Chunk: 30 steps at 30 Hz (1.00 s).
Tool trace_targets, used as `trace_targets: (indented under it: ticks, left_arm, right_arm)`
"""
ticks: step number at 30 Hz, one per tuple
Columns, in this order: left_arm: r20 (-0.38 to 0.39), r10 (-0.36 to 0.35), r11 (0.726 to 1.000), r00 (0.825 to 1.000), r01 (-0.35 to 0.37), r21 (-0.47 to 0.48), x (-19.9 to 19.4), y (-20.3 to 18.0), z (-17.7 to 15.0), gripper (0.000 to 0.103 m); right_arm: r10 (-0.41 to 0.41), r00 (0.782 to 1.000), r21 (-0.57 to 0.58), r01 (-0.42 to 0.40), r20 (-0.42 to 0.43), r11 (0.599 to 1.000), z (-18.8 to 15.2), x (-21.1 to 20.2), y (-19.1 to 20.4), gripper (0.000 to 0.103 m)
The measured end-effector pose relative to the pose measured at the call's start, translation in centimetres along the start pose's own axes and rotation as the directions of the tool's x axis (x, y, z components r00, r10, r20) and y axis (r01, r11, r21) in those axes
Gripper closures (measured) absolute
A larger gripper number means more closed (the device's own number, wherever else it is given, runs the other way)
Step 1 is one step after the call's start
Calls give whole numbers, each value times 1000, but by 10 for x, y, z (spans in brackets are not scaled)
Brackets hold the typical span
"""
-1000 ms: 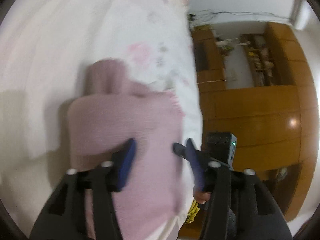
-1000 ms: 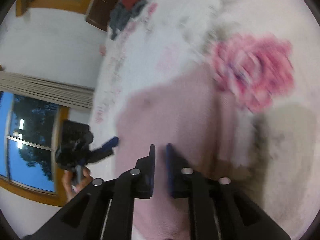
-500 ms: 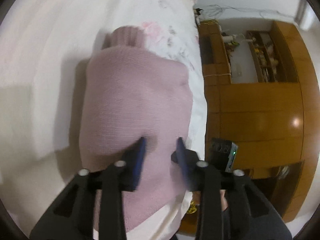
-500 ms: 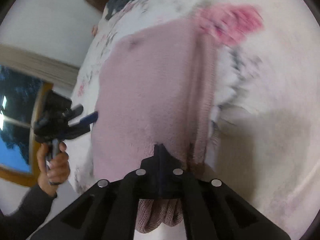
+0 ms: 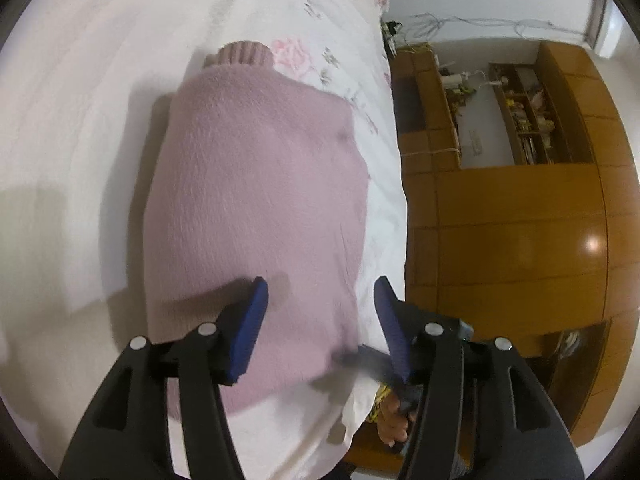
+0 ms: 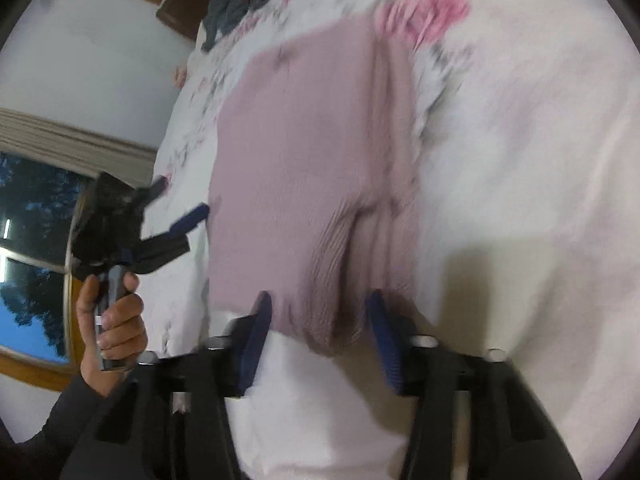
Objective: Fold small clothes
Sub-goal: 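Open both tools and withdraw them from the folded sweater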
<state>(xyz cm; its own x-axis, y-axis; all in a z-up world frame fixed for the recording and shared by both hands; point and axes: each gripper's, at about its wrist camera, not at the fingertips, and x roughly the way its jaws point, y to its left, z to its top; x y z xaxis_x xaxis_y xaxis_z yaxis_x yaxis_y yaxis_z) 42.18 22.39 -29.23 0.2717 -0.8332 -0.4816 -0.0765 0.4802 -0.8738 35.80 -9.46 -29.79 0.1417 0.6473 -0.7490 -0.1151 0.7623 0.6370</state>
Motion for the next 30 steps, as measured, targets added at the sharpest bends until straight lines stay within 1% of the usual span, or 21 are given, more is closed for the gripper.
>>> trace_targets:
  ticks: [1,2,4,6,7,9,10,12,13,15,16,17,19,21,22,24,25,27,28,29,30]
  left_arm:
    - [2,-5,1000,1000,5,6,-4,-3,-4,47]
    - [7,-14,1000,1000,14,9,-11,-1,-12,46]
    - [19,-40,999,999,40,-9,-23,7,-27,41]
    - [-1,-36,999,999,36,-23,-23,17,-39,40]
    - [-10,-25,999,1000,25,-23,-23,23,-44,40]
    - [-5,-11,999,1000,11,-37,-25,35,-51,40]
    - [7,-20,999,1000,21,-47,-29,41,-53,40]
    - [35,-2,999,999,4,-55,-38,50,-54,35]
    - [41,18,999,999,-16,-52,-41,53,-54,31]
    - [32,64,997,997,-63,-47,-41,58,-52,30]
    - [25,77,996,997,-76,-43,-40,59,-51,30]
    - [14,97,995,995,-96,-30,-37,58,-49,29]
    - [1,108,994,994,-108,-3,-34,57,-46,24]
    - [-5,127,992,992,-127,29,-29,55,-40,21]
    - [-9,134,990,991,-134,39,-26,57,-39,20]
    - [-28,151,987,988,-150,50,-17,61,-33,20]
    - [-35,155,987,987,-153,55,-13,62,-32,20]
    - [-46,152,987,987,-149,61,-7,66,-30,20]
    - [-51,148,987,988,-144,64,-5,67,-30,20]
    - [-54,139,988,989,-135,67,-2,67,-30,20]
    - [-54,127,990,990,-123,66,0,68,-29,19]
  right_arm:
    - [-24,1000,-3,24,9,1000,1,0,-1,94]
    - [-26,999,20,26,27,999,4,-1,-5,94]
    - [-34,998,86,29,58,996,7,-4,-21,94]
    - [-30,999,102,25,45,994,4,4,-29,92]
    - [-16,999,90,12,44,996,3,6,-27,91]
    - [36,998,74,-40,55,996,7,3,-15,78]
    - [53,996,75,-59,76,995,9,-2,-9,77]
    - [88,986,44,-95,142,994,16,-14,9,66]
    - [98,983,11,-100,154,995,23,-14,20,66]
    - [90,987,-47,-85,130,995,34,-1,38,66]
    - [86,990,-50,-81,115,995,39,8,41,66]
    - [91,991,-42,-88,98,995,43,15,36,67]
    - [61,995,2,-61,77,998,50,30,16,74]
    - [59,997,54,-62,53,997,54,43,-12,103]
    - [77,996,81,-81,49,993,54,45,-23,103]
    - [156,987,128,-161,50,979,54,37,-40,102]
    - [187,981,132,-193,53,972,56,33,-41,99]
    - [264,961,143,-274,85,951,69,20,-41,87]
    - [277,956,139,-289,98,947,79,16,-40,83]
    - [279,954,129,-292,106,948,84,13,-41,67]
    - [265,957,129,-279,119,951,96,11,-40,36]
